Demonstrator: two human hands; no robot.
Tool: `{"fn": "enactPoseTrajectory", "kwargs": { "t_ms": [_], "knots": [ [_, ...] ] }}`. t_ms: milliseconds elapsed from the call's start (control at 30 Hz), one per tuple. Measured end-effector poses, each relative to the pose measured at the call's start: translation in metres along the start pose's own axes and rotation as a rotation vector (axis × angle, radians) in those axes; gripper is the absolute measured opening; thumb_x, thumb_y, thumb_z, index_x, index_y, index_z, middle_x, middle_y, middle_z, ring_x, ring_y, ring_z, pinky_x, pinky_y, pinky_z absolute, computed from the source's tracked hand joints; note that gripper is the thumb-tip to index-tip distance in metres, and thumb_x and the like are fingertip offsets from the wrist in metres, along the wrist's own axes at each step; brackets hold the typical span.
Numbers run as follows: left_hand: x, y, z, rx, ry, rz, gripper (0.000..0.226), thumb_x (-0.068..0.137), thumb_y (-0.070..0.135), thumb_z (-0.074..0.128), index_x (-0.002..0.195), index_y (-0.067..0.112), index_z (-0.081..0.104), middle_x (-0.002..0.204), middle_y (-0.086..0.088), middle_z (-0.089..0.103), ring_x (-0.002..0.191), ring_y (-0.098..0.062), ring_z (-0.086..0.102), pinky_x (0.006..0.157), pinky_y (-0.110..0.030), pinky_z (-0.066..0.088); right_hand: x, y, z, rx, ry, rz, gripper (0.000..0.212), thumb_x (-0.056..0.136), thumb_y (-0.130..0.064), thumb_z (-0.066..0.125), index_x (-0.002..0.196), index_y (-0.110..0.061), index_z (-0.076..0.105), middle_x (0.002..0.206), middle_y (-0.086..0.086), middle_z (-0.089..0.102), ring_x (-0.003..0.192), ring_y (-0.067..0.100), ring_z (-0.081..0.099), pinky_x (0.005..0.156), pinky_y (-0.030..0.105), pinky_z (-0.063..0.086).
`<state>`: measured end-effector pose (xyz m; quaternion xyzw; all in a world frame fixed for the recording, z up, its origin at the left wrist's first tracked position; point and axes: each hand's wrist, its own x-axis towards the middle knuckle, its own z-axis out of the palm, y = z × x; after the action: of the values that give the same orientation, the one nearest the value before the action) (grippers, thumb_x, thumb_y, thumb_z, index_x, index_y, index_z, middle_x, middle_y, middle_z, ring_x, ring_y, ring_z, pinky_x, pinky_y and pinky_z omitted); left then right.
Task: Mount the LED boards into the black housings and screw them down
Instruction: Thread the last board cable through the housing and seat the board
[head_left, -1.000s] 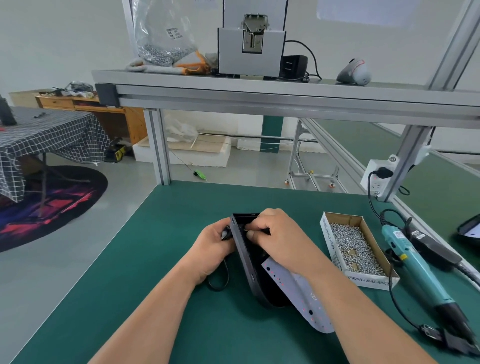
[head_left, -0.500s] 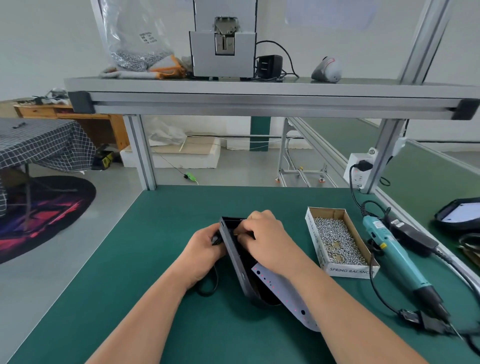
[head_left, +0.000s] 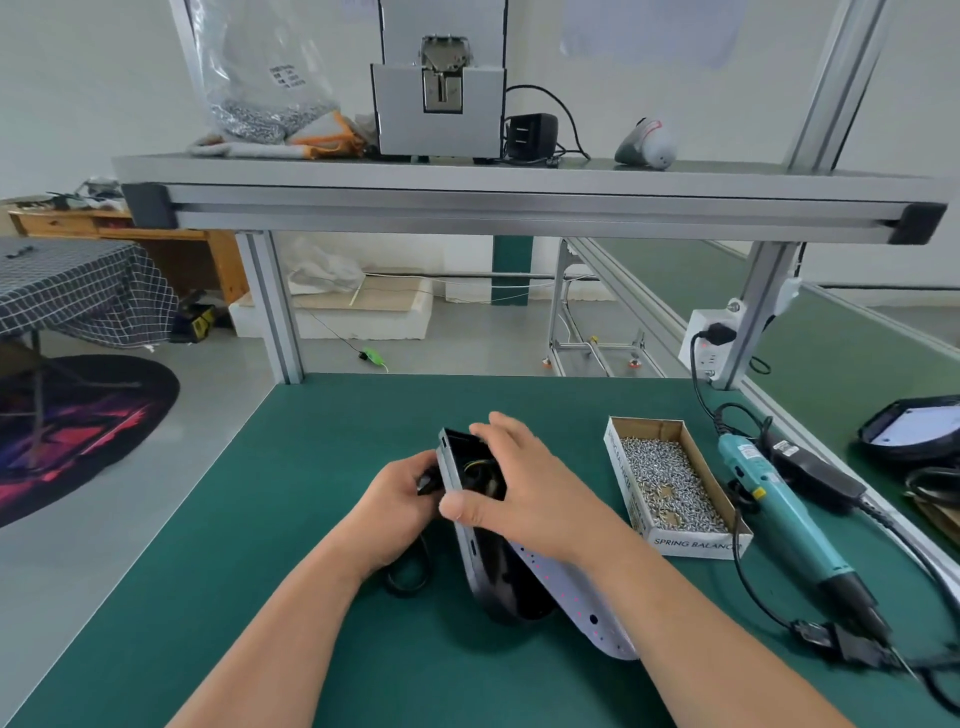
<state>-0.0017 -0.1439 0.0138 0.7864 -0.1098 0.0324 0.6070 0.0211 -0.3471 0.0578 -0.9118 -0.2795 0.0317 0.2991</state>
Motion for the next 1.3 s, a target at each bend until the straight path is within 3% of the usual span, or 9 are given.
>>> {"fn": "enactPoseTrajectory", "kwargs": {
  "t_ms": [200, 333, 433, 567, 667, 800, 933, 1133, 1300],
  "knots": [
    [0.004, -0.002, 0.007, 0.083, 0.055, -0.054, 0.033, 0.083, 0.026, 0.061, 0.107, 0.042, 0.076, 0.1, 0.005, 0.08, 0.094, -0.018, 0.075, 0.087, -0.041, 0.061, 0.006, 0.005, 0.004, 0.171, 0.12, 0.058, 0.057, 0.073, -0.072, 0.065, 0.119, -0.045, 0.046, 0.123, -0.03, 0.042, 0.121, -0.007, 0.045, 0.094, 0.025, 0.043],
    [0.006, -0.003, 0.007, 0.104, 0.175, -0.061, 0.016, 0.085, 0.039, 0.064, 0.095, 0.037, 0.075, 0.088, 0.001, 0.075, 0.077, -0.011, 0.065, 0.079, -0.038, 0.054, 0.006, 0.009, 0.002, 0.166, 0.192, 0.064, 0.06, 0.071, -0.074, 0.065, 0.12, -0.043, 0.048, 0.12, -0.026, 0.043, 0.119, 0.002, 0.049, 0.095, 0.032, 0.046],
    [0.008, -0.004, 0.004, 0.097, 0.224, -0.052, 0.006, 0.097, 0.039, 0.07, 0.101, 0.042, 0.073, 0.095, 0.001, 0.075, 0.088, -0.02, 0.067, 0.084, -0.037, 0.054, 0.004, 0.014, -0.005, 0.165, 0.228, 0.075, 0.071, 0.07, -0.075, 0.065, 0.128, -0.038, 0.05, 0.124, -0.023, 0.042, 0.124, 0.007, 0.047, 0.105, 0.04, 0.046],
    [0.007, -0.006, 0.008, 0.106, 0.253, -0.044, 0.02, 0.099, 0.038, 0.071, 0.114, 0.053, 0.07, 0.076, 0.017, 0.062, 0.07, -0.004, 0.054, 0.066, -0.013, 0.045, 0.004, 0.015, -0.006, 0.171, 0.263, 0.129, 0.081, 0.068, -0.082, 0.062, 0.133, -0.035, 0.051, 0.128, -0.018, 0.044, 0.126, 0.009, 0.047, 0.107, 0.043, 0.046],
    [0.007, -0.007, 0.012, 0.122, 0.291, -0.081, 0.022, 0.098, 0.039, 0.072, 0.114, 0.053, 0.069, 0.079, 0.008, 0.063, 0.066, -0.006, 0.053, 0.062, -0.017, 0.045, 0.004, 0.014, -0.006, 0.076, 0.277, 0.166, 0.102, 0.067, -0.097, 0.047, 0.143, -0.029, 0.047, 0.139, -0.009, 0.043, 0.135, 0.015, 0.04, 0.113, 0.048, 0.04],
    [0.004, -0.004, 0.015, 0.17, 0.291, -0.012, 0.028, 0.099, 0.029, 0.072, 0.115, 0.052, 0.07, 0.112, 0.028, 0.068, 0.105, 0.006, 0.062, 0.084, -0.011, 0.043, 0.004, 0.022, -0.008, 0.016, 0.219, 0.2, 0.107, 0.076, -0.1, 0.024, 0.148, -0.023, 0.043, 0.139, 0.001, 0.039, 0.139, 0.022, 0.029, 0.113, 0.052, 0.037],
    [0.005, -0.003, 0.014, 0.317, 0.341, 0.059, 0.02, 0.099, 0.027, 0.072, 0.1, 0.047, 0.071, 0.115, 0.037, 0.062, 0.118, 0.009, 0.052, 0.089, -0.008, 0.037, 0.008, 0.034, -0.005, -0.078, 0.165, 0.214, 0.081, 0.095, -0.079, 0.033, 0.152, -0.021, 0.041, 0.135, 0.003, 0.04, 0.137, 0.024, 0.028, 0.101, 0.042, 0.038],
    [0.006, -0.002, 0.023, 0.102, 0.266, -0.062, 0.013, 0.101, 0.037, 0.07, 0.11, 0.046, 0.071, 0.097, 0.024, 0.075, 0.083, 0.003, 0.07, 0.079, -0.019, 0.053, 0.007, 0.035, 0.0, -0.238, 0.21, 0.187, 0.066, 0.091, -0.07, 0.058, 0.138, -0.025, 0.048, 0.124, -0.001, 0.044, 0.124, 0.023, 0.037, 0.093, 0.042, 0.046],
    [0.005, 0.0, 0.024, 0.023, 0.195, -0.104, 0.013, 0.102, 0.042, 0.069, 0.111, 0.036, 0.076, 0.075, 0.017, 0.072, 0.056, -0.004, 0.059, 0.059, -0.024, 0.049, 0.006, 0.037, -0.004, -0.23, 0.193, 0.189, 0.054, 0.095, -0.057, 0.06, 0.137, -0.024, 0.049, 0.122, 0.0, 0.048, 0.121, 0.025, 0.04, 0.094, 0.044, 0.046]
  ]
}}
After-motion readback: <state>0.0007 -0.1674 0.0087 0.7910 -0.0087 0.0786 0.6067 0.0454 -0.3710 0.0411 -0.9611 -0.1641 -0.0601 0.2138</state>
